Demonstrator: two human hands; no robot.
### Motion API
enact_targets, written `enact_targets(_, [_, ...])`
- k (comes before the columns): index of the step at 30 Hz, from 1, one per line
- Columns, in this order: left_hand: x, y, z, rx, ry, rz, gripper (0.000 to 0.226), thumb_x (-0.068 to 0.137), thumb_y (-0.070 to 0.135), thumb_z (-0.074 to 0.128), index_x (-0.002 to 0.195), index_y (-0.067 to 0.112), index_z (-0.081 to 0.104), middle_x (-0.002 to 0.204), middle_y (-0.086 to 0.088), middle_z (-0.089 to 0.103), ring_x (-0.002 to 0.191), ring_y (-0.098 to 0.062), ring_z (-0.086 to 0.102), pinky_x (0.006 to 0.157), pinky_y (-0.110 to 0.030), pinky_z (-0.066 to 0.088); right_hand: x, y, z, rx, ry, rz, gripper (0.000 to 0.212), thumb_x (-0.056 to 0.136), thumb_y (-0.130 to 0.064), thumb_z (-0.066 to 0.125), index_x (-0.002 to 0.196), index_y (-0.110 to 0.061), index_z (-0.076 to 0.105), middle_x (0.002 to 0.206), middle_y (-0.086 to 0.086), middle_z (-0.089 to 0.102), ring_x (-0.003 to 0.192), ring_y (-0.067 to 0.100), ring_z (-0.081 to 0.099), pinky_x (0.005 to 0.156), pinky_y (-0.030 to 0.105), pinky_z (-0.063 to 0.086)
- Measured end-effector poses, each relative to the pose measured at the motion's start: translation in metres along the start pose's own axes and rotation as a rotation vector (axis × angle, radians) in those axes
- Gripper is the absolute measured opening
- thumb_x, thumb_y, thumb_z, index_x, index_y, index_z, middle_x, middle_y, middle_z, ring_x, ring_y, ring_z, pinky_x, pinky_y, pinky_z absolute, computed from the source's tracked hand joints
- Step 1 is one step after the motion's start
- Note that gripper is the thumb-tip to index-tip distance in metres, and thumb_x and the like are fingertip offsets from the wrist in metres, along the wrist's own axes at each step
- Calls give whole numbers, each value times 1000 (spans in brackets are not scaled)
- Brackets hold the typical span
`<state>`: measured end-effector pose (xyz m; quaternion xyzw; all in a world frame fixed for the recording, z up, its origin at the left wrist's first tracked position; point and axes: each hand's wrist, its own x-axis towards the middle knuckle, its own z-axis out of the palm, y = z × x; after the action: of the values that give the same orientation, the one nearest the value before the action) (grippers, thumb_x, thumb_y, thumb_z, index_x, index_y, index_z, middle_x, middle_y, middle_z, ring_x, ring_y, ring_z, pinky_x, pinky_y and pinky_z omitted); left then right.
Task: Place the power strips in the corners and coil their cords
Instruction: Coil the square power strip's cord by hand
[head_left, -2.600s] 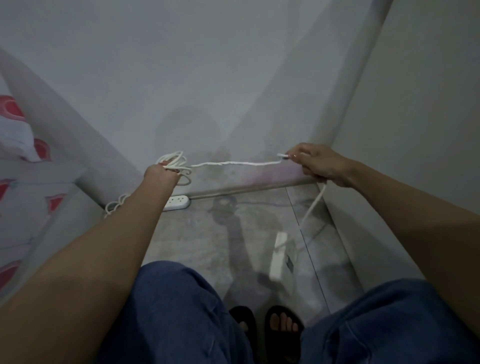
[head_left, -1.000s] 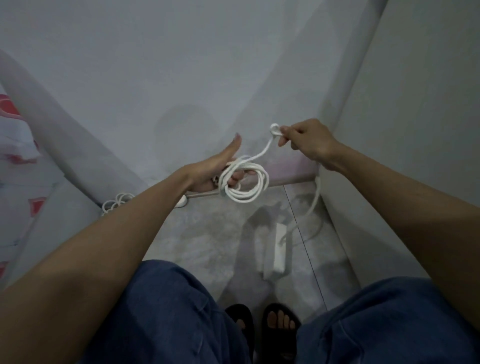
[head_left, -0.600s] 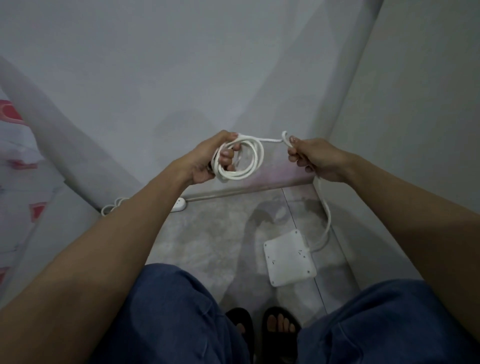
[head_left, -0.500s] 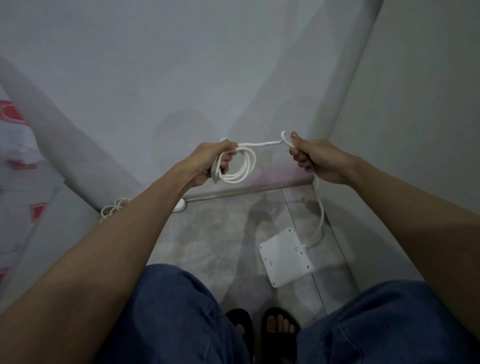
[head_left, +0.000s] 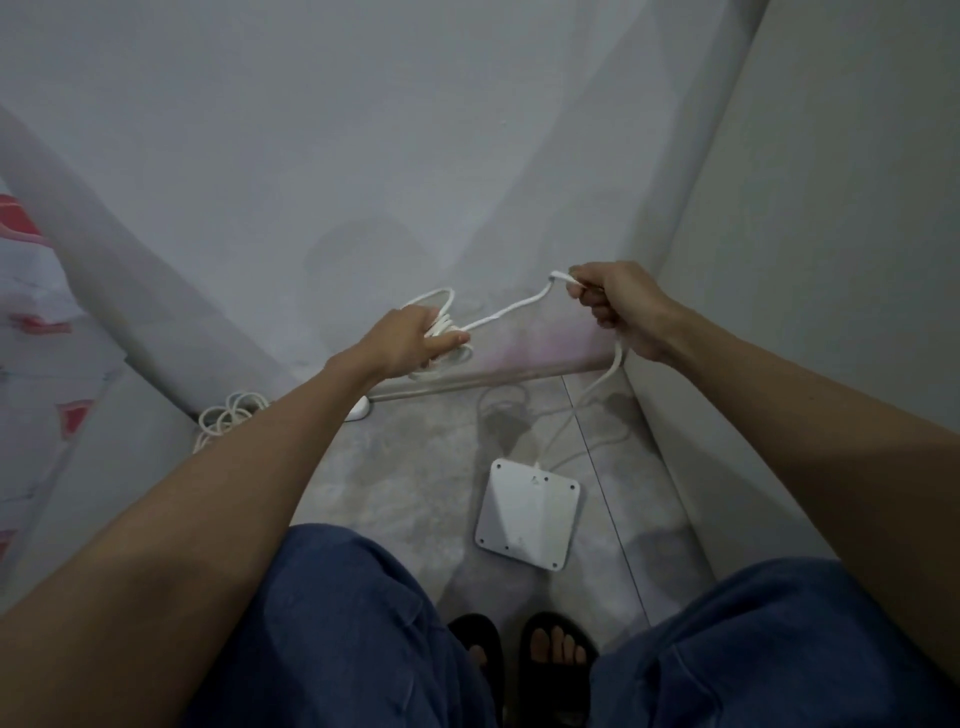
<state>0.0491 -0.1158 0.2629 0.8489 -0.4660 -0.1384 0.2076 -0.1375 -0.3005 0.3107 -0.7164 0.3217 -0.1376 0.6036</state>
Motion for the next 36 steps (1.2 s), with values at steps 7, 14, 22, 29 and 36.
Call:
enact_targets(7, [1, -14, 6, 123, 139, -46, 49, 88, 57, 55, 75, 11, 48, 74, -8, 57, 72, -27, 53, 63, -37, 36, -4, -8, 10, -130, 14, -92, 35, 82, -40, 67, 57, -23, 50, 50, -9, 40, 45, 9, 26, 44, 21, 19])
enact_targets(14, [-4, 12, -3, -14, -72, 3, 40, 94, 46, 54, 74, 13, 64, 64, -3, 60, 59, -19, 59, 58, -27, 42, 8, 7, -1, -230, 317, -116, 48, 87, -51, 60, 50, -21, 54, 48, -8, 46, 42, 6, 38, 46, 21, 30])
enact_targets(22, [5, 53, -36, -1674, -355, -263, 36, 99, 35, 46, 71, 12, 48, 42, 9, 38, 31, 0, 36, 33, -11, 34, 5, 21, -7, -208, 124, -83, 39, 93, -42, 57, 63, -17, 61, 56, 2, 49, 46, 12, 39, 44, 20, 33])
enact_targets(29, [22, 61, -37, -2130, 14, -368, 51, 103, 46, 32, 64, 14, 41, 37, 3, 43, 43, -12, 45, 62, -24, 46, -5, 44, 27, -245, -330, 163, 36, 101, -34, 45, 79, -10, 62, 76, 2, 67, 63, 7, 52, 60, 18, 41])
enact_targets(36, [42, 61, -23, -1967, 367, -531, 37, 99, 21, 27, 65, 12, 40, 41, -2, 46, 40, -17, 44, 52, -18, 36, -7, 57, 31, -499, -447, 30, 24, 98, -4, 46, 78, -9, 58, 90, 19, 65, 84, 25, 60, 84, 40, 53])
